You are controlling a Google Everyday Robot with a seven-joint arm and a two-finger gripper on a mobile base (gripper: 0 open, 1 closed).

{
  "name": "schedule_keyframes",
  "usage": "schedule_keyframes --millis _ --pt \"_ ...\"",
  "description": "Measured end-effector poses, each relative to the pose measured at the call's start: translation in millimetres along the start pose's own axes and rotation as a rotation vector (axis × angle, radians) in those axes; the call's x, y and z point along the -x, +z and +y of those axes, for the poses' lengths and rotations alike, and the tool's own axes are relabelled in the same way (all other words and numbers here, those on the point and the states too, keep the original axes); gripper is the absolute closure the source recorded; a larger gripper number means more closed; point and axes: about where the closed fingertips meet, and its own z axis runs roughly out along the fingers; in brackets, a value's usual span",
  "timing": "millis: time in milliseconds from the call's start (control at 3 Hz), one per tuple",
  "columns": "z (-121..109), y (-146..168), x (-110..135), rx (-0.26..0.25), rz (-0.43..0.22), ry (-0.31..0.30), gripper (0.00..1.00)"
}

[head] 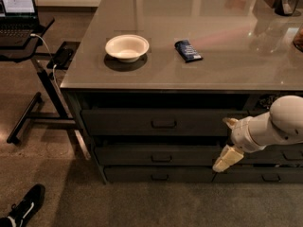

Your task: Open middle drawer

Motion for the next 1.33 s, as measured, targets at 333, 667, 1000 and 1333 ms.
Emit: schedule_keyframes --millis 333,667,1000,1333 --pt "5.7 10.3 -0.4 0.031 -0.055 0.003 0.00" --pt "24.0 46.6 -14.8 0.032 -0.153 -0.013 0.00" --pt "27.1 81.3 -30.2 -0.040 -0.223 -0.054 0.00" --pt "12.7 121.3 -46.4 -0.101 -0.206 -0.064 0.00"
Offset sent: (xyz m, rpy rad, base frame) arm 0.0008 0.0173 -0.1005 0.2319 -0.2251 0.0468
